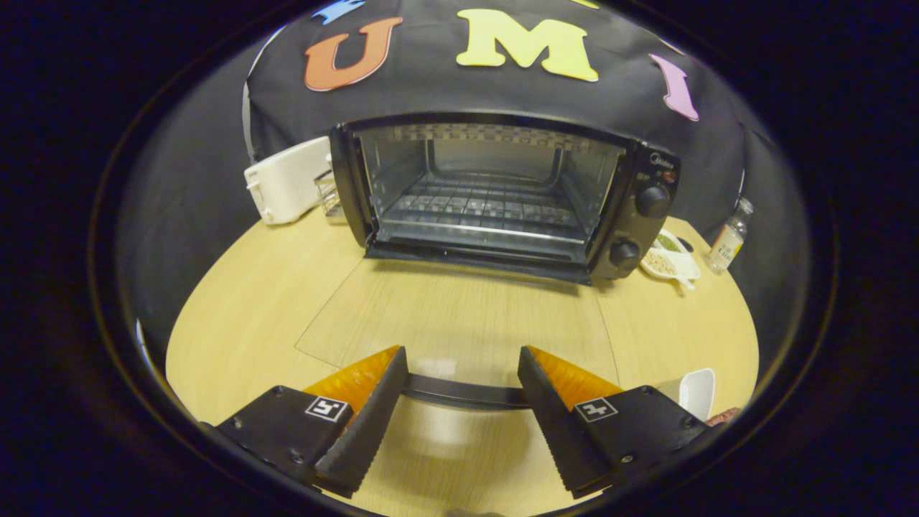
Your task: Open the toaster oven, put the food inside, and close the toaster oven door.
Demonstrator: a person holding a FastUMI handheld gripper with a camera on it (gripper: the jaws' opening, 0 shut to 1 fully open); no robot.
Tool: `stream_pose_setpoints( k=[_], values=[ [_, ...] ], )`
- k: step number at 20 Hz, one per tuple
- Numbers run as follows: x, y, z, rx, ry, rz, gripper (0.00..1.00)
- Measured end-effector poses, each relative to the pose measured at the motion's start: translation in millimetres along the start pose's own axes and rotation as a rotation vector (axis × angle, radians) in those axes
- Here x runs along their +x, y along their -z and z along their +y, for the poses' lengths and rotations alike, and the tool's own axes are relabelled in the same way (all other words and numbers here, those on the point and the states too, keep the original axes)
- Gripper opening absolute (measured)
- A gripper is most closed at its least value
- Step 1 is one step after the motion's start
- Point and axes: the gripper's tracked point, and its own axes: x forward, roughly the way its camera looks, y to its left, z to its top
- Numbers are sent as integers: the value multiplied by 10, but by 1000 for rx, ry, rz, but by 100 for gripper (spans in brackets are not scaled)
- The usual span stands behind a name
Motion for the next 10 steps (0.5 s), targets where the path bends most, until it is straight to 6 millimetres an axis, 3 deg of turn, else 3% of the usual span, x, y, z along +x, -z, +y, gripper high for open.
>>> stream_pose_setpoints(
  k=[4, 10],
  values=[
    [80, -25, -1, -8, -15, -8, 99],
    [-102, -172, -40, -86, -18, -50, 99]
  ],
)
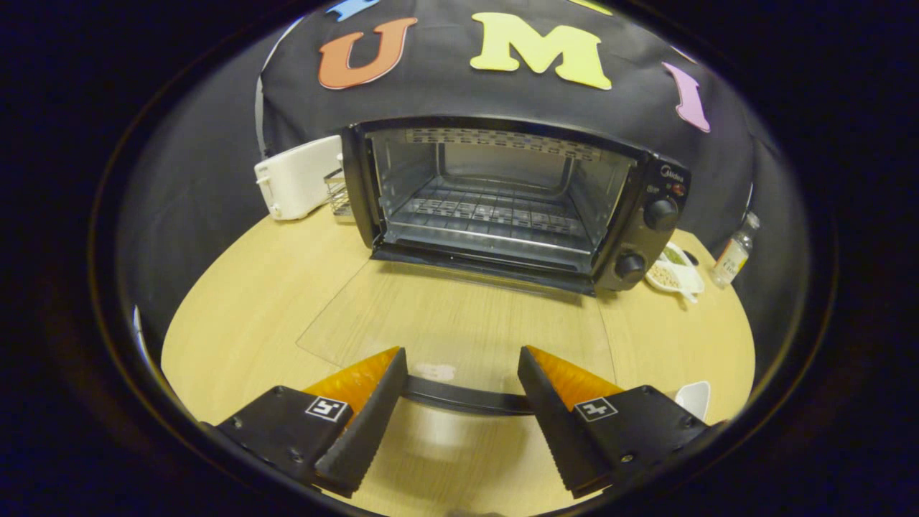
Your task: Open the toaster oven, put the food inside, and close the toaster oven door.
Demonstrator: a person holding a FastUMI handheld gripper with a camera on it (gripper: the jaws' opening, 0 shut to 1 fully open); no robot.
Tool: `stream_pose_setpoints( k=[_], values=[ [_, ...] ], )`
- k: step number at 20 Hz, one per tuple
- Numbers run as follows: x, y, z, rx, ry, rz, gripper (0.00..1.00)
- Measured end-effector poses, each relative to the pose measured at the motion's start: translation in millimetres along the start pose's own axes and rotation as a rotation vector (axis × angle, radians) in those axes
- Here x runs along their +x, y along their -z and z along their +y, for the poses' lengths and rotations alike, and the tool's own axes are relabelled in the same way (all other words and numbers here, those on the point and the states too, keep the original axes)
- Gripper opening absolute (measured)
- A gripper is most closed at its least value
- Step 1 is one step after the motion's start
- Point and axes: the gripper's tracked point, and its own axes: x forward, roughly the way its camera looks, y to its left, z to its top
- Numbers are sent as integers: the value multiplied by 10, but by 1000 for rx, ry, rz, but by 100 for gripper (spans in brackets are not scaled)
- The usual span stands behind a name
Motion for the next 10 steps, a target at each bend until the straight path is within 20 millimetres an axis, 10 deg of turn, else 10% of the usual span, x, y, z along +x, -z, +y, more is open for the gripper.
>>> stream_pose_setpoints(
  k=[5, 10],
  values=[
    [-290, -256, -327, -28, 7, -73, 100],
    [-593, -442, -1094, -12, 67, -117, 100]
  ],
)
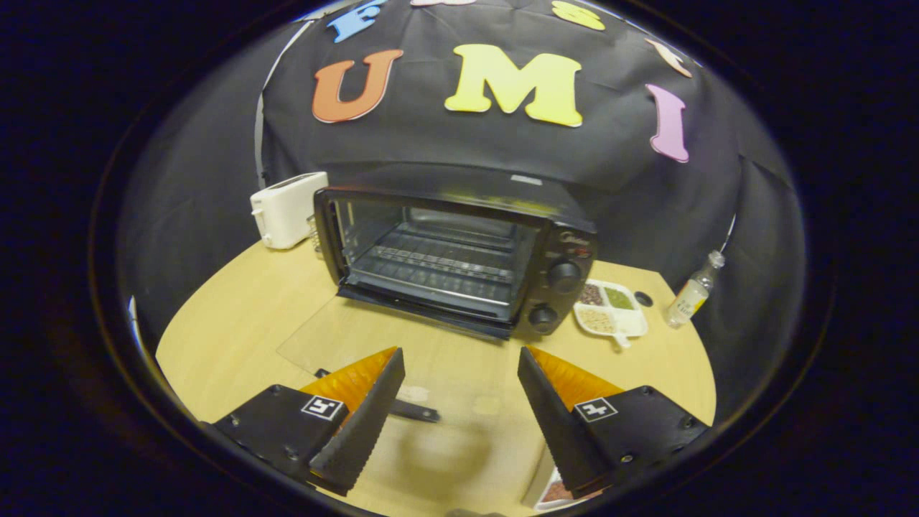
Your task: Open the toaster oven, put the food inside, and close the toaster oven door.
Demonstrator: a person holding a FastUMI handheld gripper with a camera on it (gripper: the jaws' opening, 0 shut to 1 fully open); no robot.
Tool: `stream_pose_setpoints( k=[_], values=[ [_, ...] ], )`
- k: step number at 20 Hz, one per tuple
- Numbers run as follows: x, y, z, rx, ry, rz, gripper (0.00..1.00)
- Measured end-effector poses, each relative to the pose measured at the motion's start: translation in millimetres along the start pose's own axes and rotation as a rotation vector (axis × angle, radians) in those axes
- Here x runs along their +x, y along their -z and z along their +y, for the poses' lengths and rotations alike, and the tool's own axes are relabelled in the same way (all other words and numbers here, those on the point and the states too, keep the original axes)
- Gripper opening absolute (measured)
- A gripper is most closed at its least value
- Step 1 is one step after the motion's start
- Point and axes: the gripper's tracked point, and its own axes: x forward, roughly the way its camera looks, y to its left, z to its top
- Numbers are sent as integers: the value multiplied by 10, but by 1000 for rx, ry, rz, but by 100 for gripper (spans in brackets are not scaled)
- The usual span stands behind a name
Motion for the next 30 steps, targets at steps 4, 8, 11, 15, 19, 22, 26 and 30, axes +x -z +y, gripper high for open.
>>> stream_pose_setpoints(
  k=[4, 8, 11, 15, 19, 22, 26, 30],
  values=[
    [-130, 65, -757, 34, 55, 10, 100],
    [-231, 331, -1411, 90, 78, 59, 100],
    [-260, 592, -1721, 149, 46, 111, 100],
    [-293, 952, -1779, 246, -101, 194, 95],
    [-379, 1273, -1632, 351, -268, 291, 86],
    [-532, 1439, -1513, 452, -373, 361, 78],
    [-739, 1621, -1375, 592, -481, 453, 61],
    [-908, 1737, -1215, 694, -555, 515, 39]
  ],
)
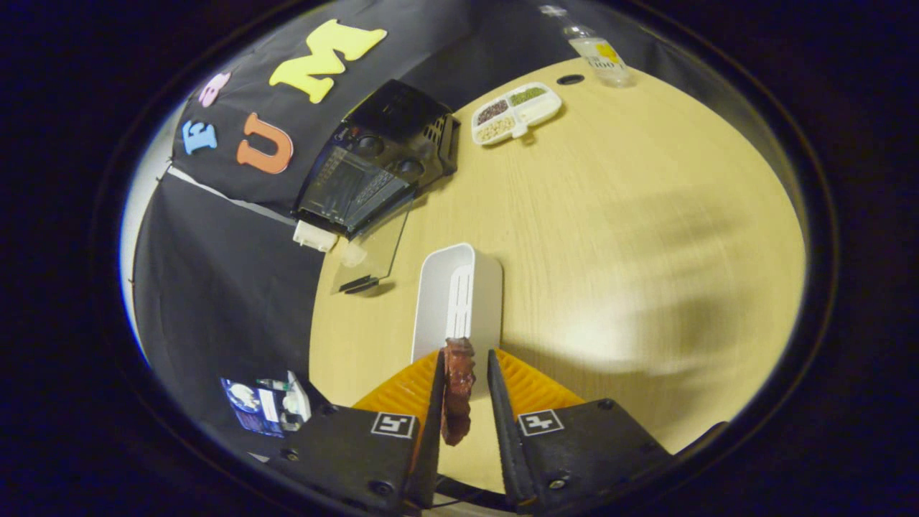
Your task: Open the toaster oven, put the food inside, and close the toaster oven door.
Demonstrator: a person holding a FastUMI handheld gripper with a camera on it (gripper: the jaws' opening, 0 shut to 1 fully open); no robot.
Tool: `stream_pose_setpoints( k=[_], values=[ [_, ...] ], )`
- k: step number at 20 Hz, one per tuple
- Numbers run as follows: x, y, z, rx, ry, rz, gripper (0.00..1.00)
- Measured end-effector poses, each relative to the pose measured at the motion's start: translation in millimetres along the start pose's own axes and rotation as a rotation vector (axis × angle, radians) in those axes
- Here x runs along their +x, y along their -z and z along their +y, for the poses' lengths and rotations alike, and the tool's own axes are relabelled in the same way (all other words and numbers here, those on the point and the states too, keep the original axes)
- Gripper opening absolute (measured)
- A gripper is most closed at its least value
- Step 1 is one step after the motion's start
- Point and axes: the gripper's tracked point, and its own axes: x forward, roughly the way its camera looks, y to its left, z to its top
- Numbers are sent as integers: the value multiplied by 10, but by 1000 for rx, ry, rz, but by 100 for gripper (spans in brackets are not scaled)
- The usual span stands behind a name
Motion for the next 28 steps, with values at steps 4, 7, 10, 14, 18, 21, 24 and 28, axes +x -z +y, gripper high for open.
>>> stream_pose_setpoints(
  k=[4, 7, 10, 14, 18, 21, 24, 28],
  values=[
    [-47, 10, 31, 9, 22, -16, 20],
    [-189, -72, 252, -20, 23, -55, 18],
    [-310, -235, 585, -53, 26, -123, 17],
    [-226, -409, 1132, -121, 30, -195, 18],
    [157, -532, 1625, -127, -9, -218, 18],
    [526, -677, 1913, -97, -35, -256, 18],
    [881, -836, 2215, -70, -85, -312, 18],
    [1368, -1134, 2443, 27, -137, -429, 18]
  ],
)
